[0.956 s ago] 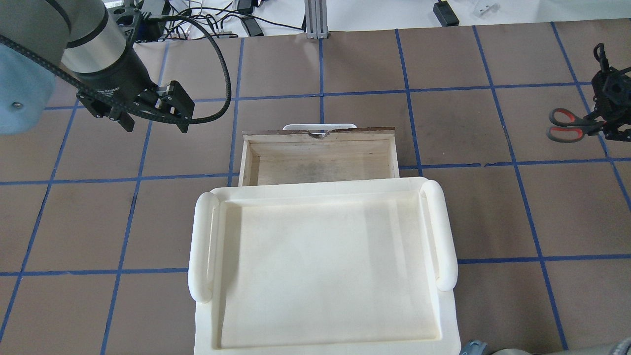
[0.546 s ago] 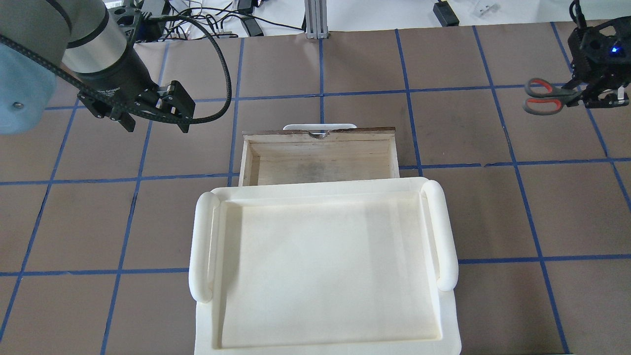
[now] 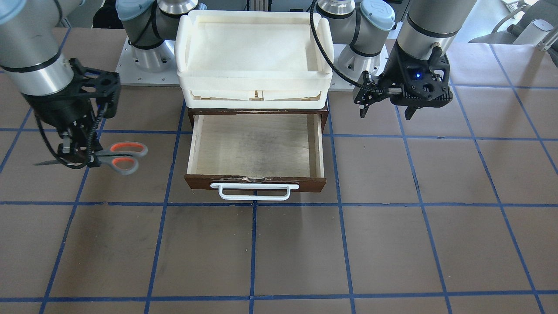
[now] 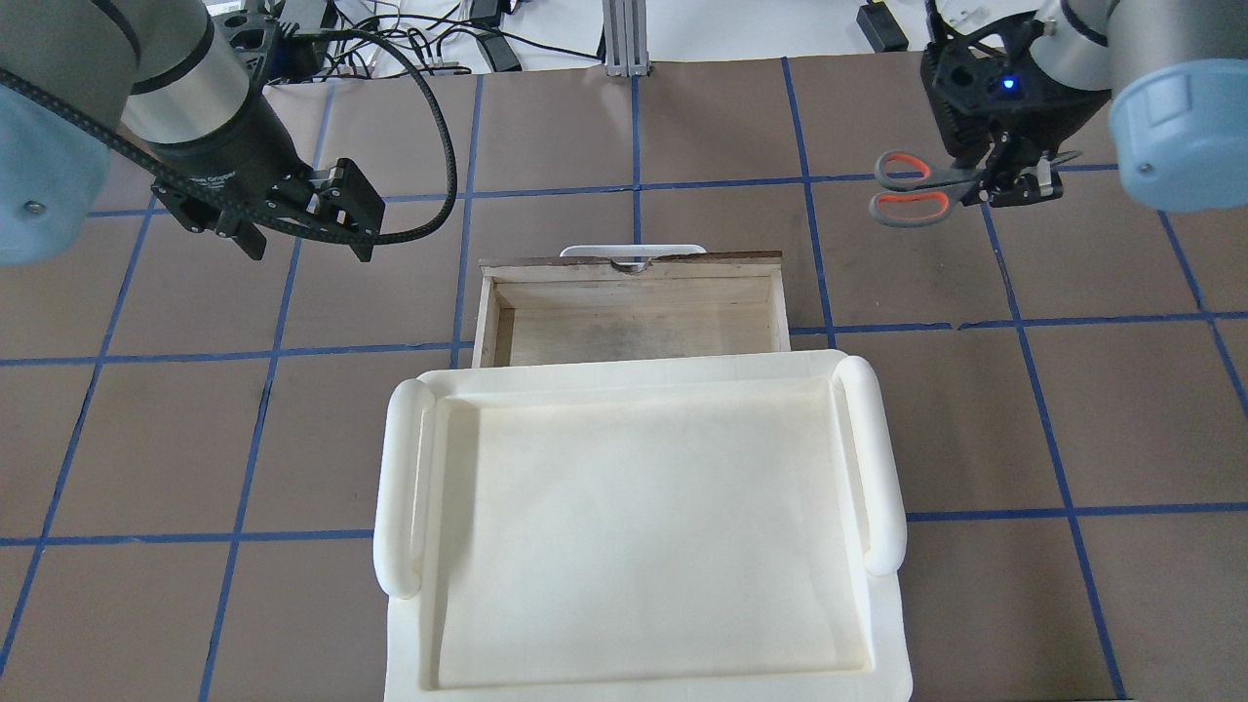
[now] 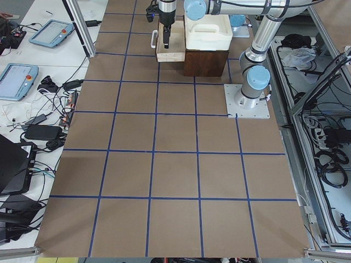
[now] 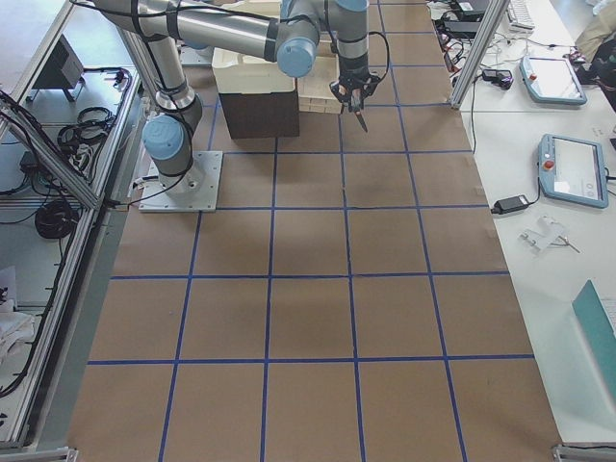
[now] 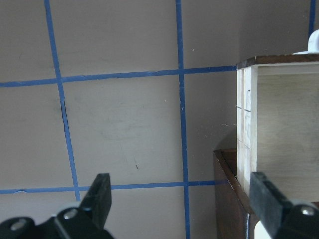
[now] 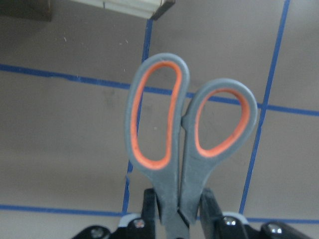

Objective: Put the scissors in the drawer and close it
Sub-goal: 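Lift the scissors with the right gripper and carry them over the drawer, then lower the scissors into the open drawer and open the right gripper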

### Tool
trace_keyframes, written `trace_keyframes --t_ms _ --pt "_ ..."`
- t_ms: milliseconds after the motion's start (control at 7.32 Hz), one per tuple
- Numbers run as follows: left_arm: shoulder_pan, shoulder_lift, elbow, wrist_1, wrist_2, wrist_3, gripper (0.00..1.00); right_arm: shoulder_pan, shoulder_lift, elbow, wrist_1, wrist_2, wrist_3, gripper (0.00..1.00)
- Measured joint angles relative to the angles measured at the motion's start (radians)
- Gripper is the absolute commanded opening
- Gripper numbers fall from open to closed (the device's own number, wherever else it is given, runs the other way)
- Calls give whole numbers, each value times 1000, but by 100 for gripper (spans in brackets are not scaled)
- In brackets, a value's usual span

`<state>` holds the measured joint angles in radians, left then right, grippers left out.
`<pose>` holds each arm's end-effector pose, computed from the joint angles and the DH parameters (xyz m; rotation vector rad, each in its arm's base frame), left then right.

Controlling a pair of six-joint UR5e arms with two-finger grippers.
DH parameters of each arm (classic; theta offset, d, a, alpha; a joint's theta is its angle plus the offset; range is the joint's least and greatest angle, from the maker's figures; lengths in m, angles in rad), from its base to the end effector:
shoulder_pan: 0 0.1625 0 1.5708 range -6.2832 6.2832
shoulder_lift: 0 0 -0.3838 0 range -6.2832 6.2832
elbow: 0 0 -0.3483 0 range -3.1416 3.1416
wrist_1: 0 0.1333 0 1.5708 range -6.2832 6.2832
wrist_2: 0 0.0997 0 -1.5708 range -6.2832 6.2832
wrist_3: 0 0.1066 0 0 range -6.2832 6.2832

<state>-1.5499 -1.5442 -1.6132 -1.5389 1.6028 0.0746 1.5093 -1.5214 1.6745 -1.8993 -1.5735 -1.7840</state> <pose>-0.1207 -0.4421 0.4357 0.0831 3.1077 -0.0226 0.1033 -0.4872 0.4051 2.2728 -1.9522 0.1558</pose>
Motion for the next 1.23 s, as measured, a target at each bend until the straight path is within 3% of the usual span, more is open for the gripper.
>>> trace_keyframes --t_ms 683,1229 --pt "3 0 -1 0 3 1 100 367 106 -60 -5 -3 382 0" --pt "1 1 -1 0 0 0 100 462 190 -62 -27 16 499 0"
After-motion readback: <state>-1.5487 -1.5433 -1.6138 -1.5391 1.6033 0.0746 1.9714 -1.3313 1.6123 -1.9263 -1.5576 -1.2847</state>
